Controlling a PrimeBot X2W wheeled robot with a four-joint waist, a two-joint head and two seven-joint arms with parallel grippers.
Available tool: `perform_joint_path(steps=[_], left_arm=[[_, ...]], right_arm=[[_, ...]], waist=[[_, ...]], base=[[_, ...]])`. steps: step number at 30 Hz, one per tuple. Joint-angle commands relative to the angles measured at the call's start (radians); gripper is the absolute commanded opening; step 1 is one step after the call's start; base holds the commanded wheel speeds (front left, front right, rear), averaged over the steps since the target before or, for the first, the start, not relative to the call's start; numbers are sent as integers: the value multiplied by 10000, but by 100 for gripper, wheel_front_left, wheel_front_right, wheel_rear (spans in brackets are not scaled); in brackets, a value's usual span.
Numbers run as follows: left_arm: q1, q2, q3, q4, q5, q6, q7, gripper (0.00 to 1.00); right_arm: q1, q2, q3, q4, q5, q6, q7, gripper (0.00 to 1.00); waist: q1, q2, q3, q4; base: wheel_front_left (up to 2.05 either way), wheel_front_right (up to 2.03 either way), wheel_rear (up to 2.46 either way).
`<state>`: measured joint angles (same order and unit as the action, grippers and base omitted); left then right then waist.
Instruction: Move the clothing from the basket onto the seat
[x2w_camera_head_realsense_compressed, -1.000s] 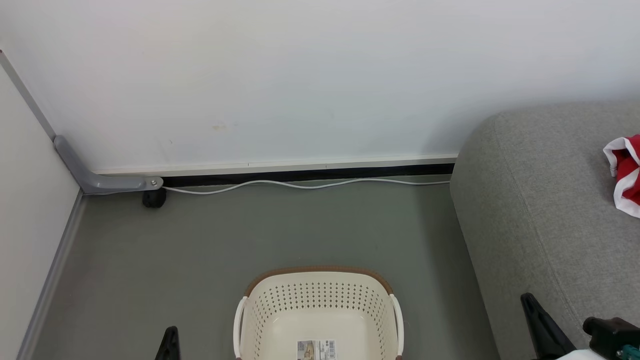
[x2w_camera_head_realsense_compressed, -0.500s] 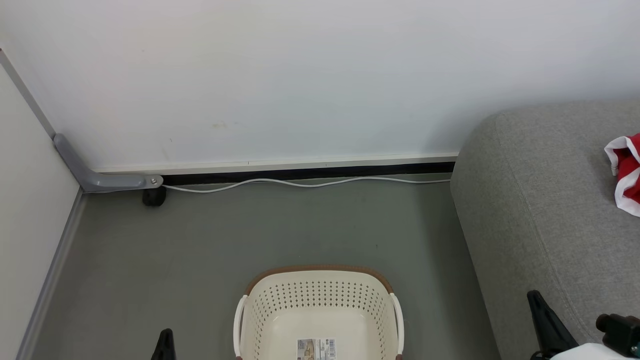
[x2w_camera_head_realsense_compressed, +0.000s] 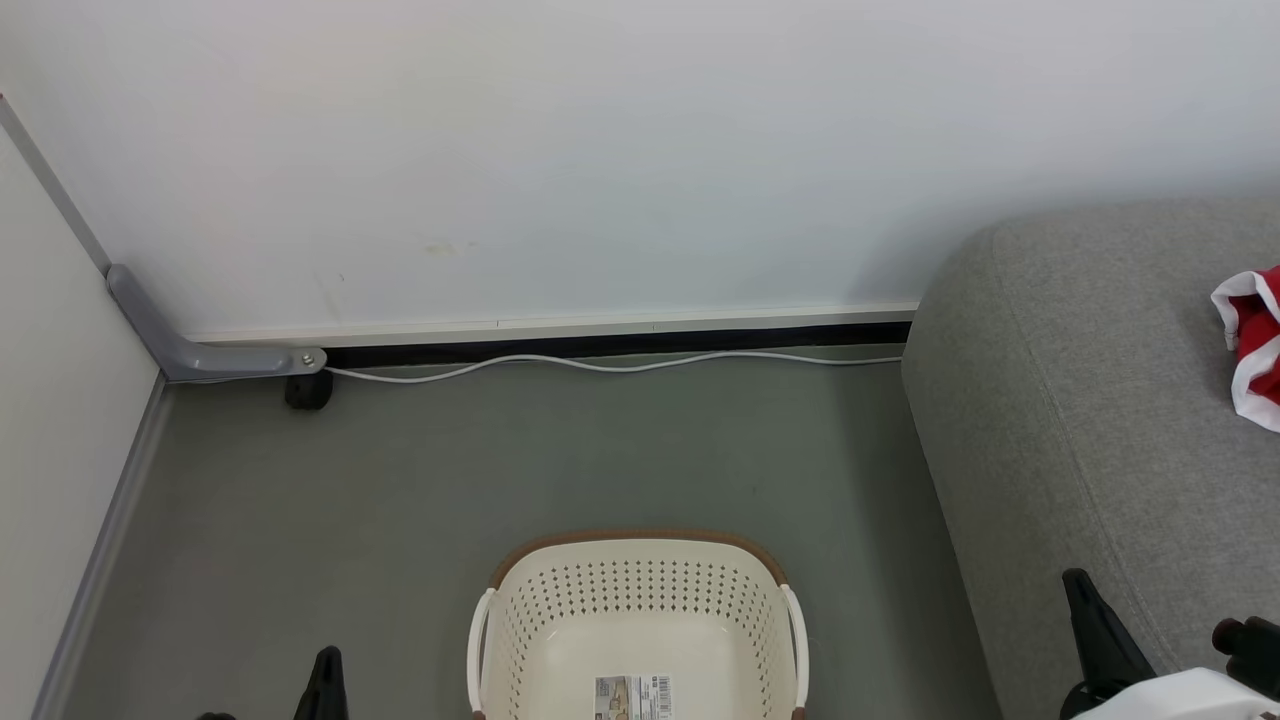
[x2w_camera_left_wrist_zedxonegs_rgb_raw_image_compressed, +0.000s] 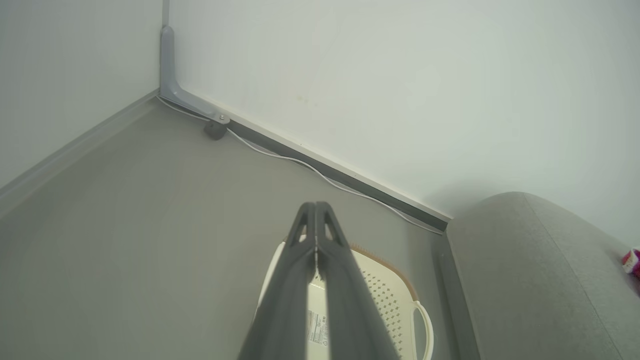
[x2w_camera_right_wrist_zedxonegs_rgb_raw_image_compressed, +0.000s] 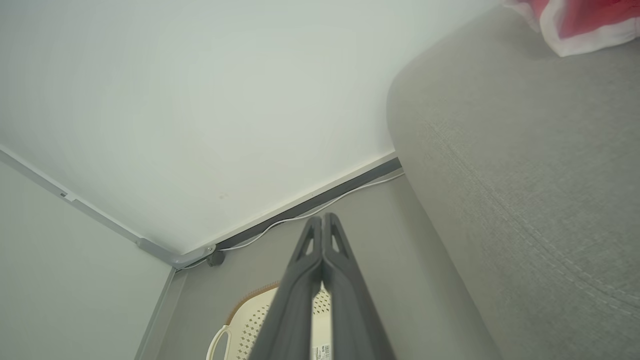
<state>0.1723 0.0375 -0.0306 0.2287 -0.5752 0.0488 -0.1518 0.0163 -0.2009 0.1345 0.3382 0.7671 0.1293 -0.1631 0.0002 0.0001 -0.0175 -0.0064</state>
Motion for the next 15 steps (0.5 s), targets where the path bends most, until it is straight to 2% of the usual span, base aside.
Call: perform_joint_path(steps=[1, 15], left_arm=[[-610, 62, 188, -210, -367, -118, 45, 0], [-957, 72, 387, -150, -1944, -383, 458, 0]], right_arm=[[-432, -106, -105, -289, 303, 4, 116, 0], [-559, 139, -468, -392, 1598, 6, 524, 0]], waist=[[-1, -1, 4, 2], [-2, -1, 36, 12]], base=[[0, 0, 0], [0, 0, 0]])
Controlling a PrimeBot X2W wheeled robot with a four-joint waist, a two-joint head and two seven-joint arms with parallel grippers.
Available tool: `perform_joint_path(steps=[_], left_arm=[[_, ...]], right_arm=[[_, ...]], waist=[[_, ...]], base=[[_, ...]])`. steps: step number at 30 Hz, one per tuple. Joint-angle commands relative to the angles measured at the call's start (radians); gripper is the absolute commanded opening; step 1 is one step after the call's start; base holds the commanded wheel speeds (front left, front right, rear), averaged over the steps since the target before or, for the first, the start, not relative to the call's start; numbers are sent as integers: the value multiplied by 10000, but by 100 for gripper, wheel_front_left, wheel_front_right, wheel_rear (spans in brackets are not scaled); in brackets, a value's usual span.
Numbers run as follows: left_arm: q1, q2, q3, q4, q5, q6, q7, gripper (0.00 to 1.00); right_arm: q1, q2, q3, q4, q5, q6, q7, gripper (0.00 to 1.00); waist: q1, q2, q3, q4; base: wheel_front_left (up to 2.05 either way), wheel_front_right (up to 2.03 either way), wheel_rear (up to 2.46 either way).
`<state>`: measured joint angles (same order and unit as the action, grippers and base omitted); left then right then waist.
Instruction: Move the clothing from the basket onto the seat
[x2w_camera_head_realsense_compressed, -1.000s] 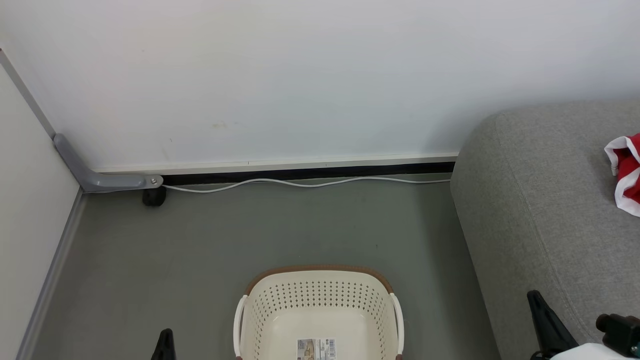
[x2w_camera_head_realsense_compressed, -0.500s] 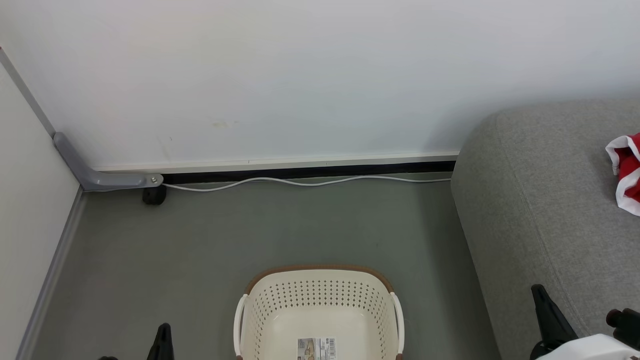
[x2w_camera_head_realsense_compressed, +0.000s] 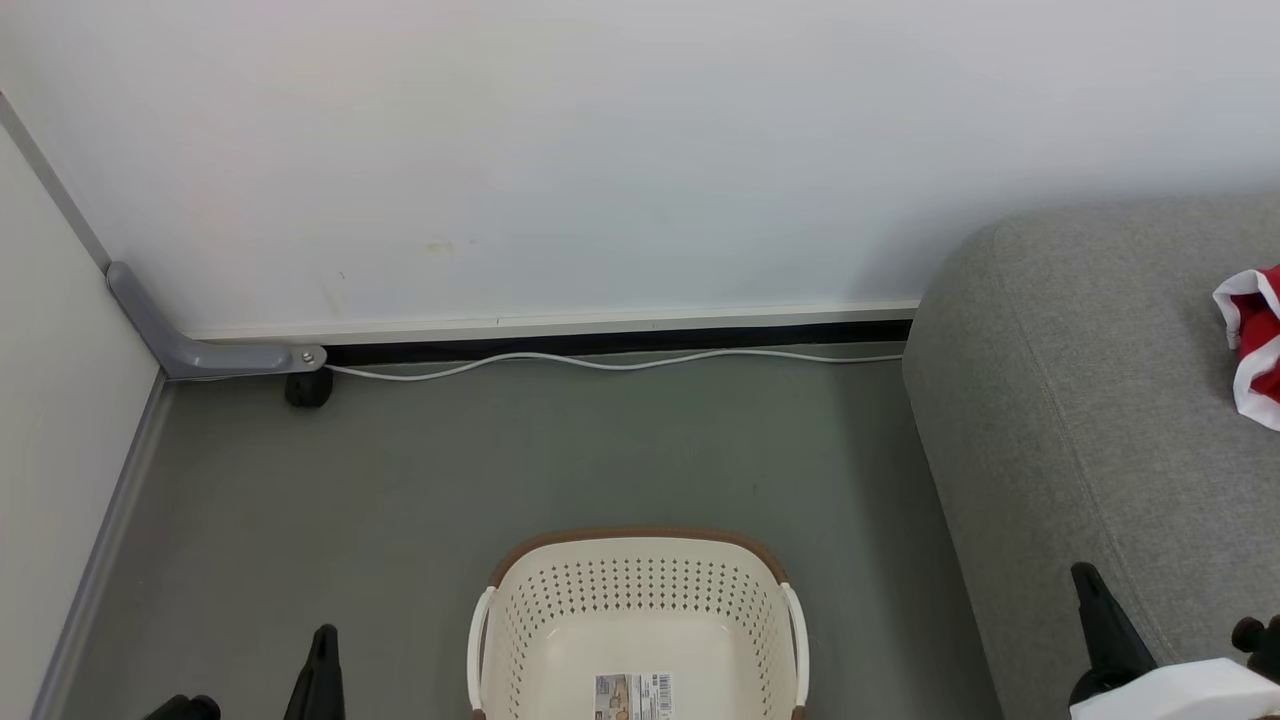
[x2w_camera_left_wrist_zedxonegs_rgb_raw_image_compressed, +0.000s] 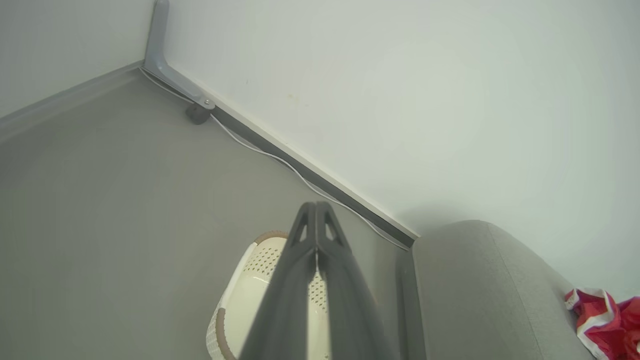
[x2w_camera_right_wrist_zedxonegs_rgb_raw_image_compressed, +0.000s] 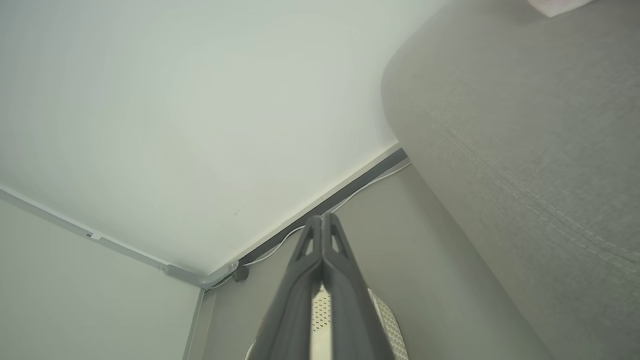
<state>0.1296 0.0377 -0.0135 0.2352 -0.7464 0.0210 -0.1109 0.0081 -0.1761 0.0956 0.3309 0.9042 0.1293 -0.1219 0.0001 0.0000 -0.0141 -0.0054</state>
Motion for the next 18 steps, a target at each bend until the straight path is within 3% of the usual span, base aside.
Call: perform_joint_path(steps=[1, 18], left_arm=[[-555, 71, 231, -211, -345, -124, 79, 0], [-951, 83, 458, -143, -2144, -427, 550, 0]], right_arm=[[-486, -91, -105, -326, 320, 6, 141, 0], [-631, 192, -524, -443, 1792, 7, 611, 0]], waist=[[-1, 0, 4, 2], [-1, 0, 40, 13]], base=[[0, 0, 0], [0, 0, 0]])
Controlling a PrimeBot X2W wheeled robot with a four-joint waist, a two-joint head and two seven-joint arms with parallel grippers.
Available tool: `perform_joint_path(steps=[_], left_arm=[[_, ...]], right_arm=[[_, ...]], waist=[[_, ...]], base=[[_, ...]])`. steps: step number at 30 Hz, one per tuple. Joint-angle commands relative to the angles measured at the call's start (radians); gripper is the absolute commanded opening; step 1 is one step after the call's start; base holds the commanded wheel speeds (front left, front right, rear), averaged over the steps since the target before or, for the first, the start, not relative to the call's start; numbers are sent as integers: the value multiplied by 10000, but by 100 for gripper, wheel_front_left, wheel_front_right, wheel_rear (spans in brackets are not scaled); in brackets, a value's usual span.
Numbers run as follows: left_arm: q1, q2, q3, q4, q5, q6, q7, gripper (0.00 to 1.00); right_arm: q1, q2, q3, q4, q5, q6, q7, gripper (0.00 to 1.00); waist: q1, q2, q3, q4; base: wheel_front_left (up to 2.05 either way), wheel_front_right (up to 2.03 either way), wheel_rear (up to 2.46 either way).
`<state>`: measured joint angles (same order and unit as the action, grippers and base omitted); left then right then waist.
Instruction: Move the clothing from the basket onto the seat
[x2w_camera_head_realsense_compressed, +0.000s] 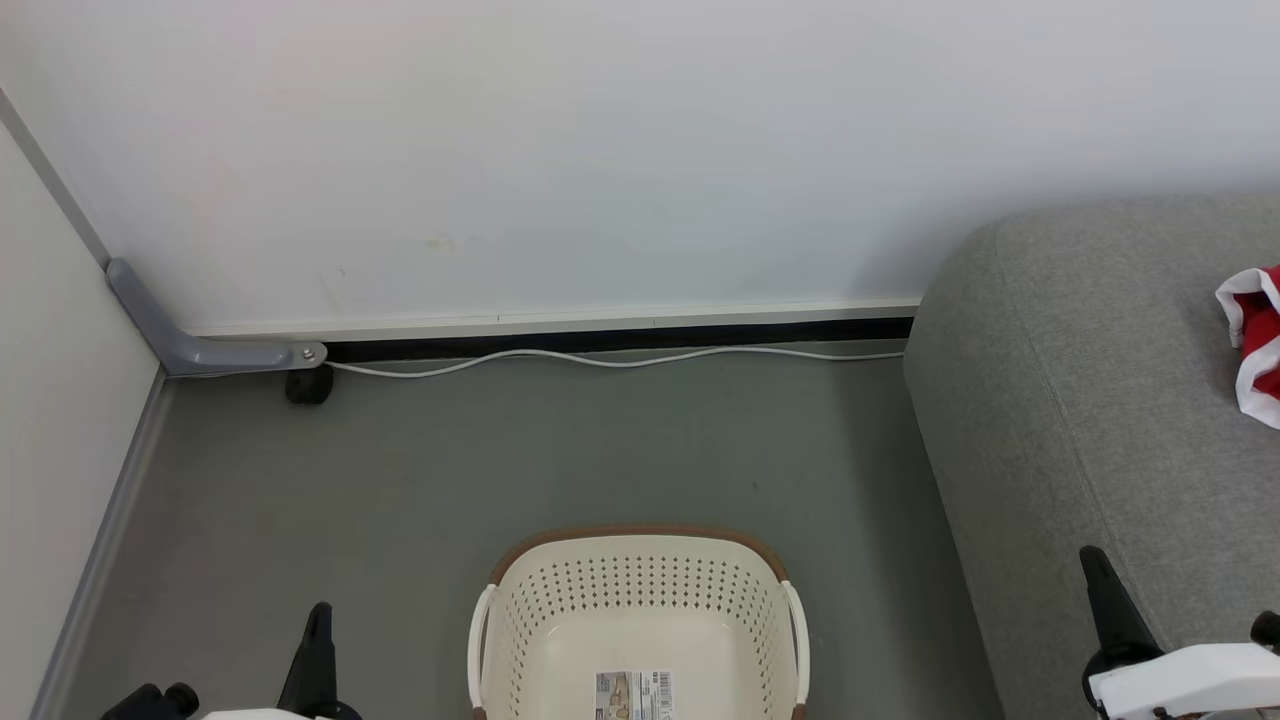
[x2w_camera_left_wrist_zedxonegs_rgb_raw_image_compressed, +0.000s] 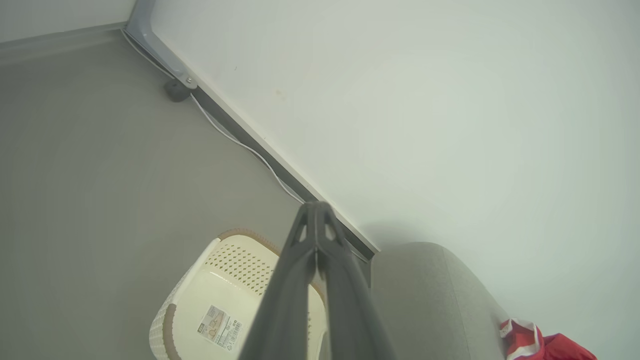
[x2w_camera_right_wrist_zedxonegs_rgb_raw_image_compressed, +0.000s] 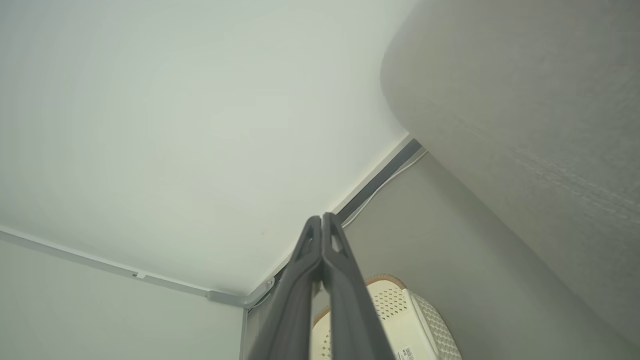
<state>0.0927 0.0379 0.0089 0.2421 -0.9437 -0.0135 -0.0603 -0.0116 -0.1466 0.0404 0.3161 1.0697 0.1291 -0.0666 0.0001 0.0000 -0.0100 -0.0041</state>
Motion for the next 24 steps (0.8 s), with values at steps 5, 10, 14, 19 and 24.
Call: perform_joint_path(steps=[5, 10, 14, 19, 24], left_arm=[[-706, 85, 305, -190, -735, -177, 191, 0], [-830, 88, 376, -169, -1298, -271, 338, 0], [-929, 91, 433, -152, -1749, -347, 456, 0], [-1053, 95, 504, -130, -2312, -442, 603, 0], [-1177, 99, 574, -109, -2872, -536, 750, 0]], right_arm=[[-480, -14, -104, -332, 598, 10, 207, 0], [-526, 76, -237, -369, 1058, 10, 355, 0], [-562, 147, -343, -398, 1426, 11, 474, 0], [-608, 237, -476, -435, 1886, 11, 622, 0], [-653, 326, -609, -471, 2343, 12, 770, 0]], waist=[[-1, 0, 11, 4], [-1, 0, 23, 7], [-1, 0, 32, 10], [-1, 0, 43, 14], [-1, 0, 55, 17]], base=[[0, 0, 0], [0, 0, 0], [0, 0, 0], [0, 0, 0], [0, 0, 0]])
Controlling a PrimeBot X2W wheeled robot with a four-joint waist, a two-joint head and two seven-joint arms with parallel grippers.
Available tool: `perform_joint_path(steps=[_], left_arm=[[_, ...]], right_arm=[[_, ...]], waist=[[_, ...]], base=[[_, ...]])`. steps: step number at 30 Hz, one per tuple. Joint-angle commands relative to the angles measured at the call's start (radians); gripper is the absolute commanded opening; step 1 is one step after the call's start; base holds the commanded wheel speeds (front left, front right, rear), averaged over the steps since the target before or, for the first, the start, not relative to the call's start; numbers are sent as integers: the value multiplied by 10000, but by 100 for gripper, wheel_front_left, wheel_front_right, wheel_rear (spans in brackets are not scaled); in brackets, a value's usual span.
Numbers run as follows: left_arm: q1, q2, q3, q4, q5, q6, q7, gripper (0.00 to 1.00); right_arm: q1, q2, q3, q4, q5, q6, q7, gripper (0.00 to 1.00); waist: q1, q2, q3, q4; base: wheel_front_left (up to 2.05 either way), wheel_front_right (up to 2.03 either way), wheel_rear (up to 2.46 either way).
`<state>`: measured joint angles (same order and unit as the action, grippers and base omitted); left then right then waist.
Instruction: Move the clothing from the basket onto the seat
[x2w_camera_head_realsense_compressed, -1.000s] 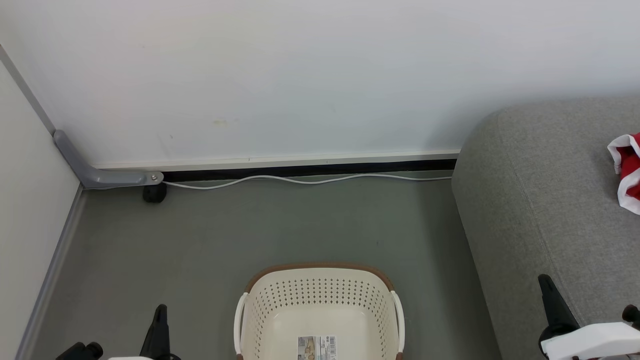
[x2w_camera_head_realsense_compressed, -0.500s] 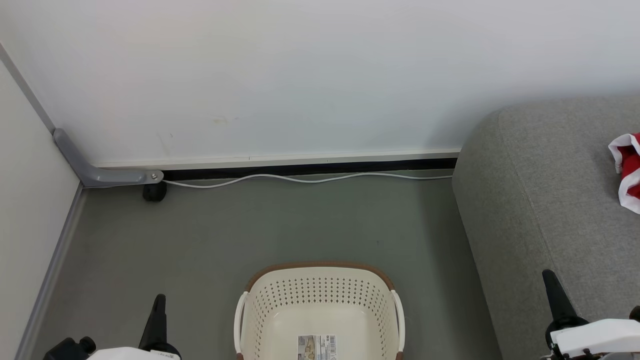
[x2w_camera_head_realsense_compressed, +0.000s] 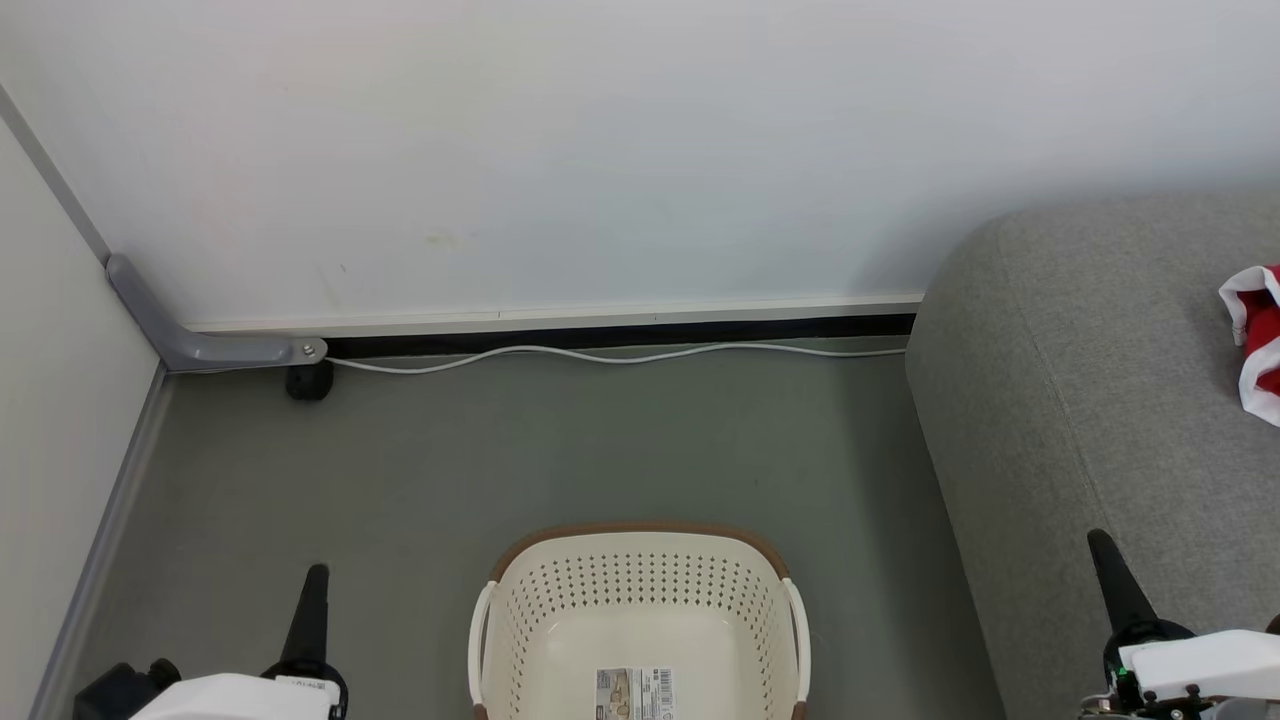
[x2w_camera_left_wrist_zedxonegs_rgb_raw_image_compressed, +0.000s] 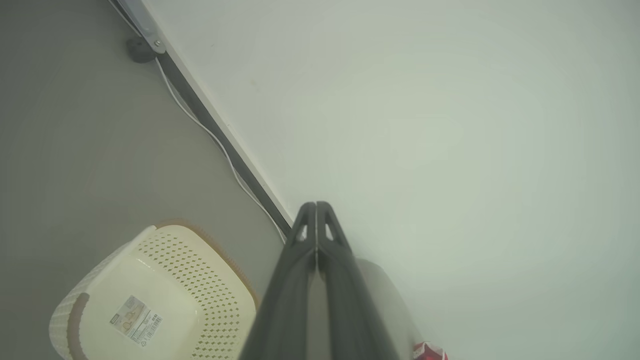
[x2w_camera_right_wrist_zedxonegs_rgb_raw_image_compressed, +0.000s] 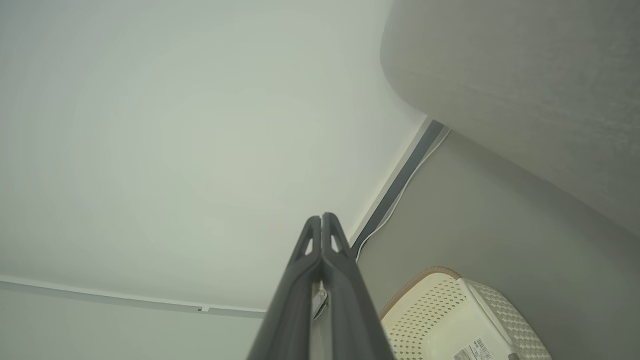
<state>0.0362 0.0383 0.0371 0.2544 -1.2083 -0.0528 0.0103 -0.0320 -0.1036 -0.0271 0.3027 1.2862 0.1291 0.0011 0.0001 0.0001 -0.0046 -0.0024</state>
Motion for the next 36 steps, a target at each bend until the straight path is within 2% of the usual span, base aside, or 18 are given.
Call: perform_joint_path(steps=[1, 33, 36], left_arm=[[-637, 96, 307, -227, -339, -162, 73, 0], [-1430, 119, 761, -91, -3942, -768, 1015, 0], [-1443, 120, 768, -89, -4002, -778, 1031, 0]], right_arm=[[-458, -85, 40, -344, 270, 12, 123, 0], [-751, 492, -816, -577, 3205, 16, 1076, 0], [-756, 503, -832, -581, 3253, 16, 1094, 0]], waist=[[-1, -1, 3, 1], [-1, -1, 76, 24], [-1, -1, 77, 24]], base=[[0, 0, 0], [0, 0, 0], [0, 0, 0]])
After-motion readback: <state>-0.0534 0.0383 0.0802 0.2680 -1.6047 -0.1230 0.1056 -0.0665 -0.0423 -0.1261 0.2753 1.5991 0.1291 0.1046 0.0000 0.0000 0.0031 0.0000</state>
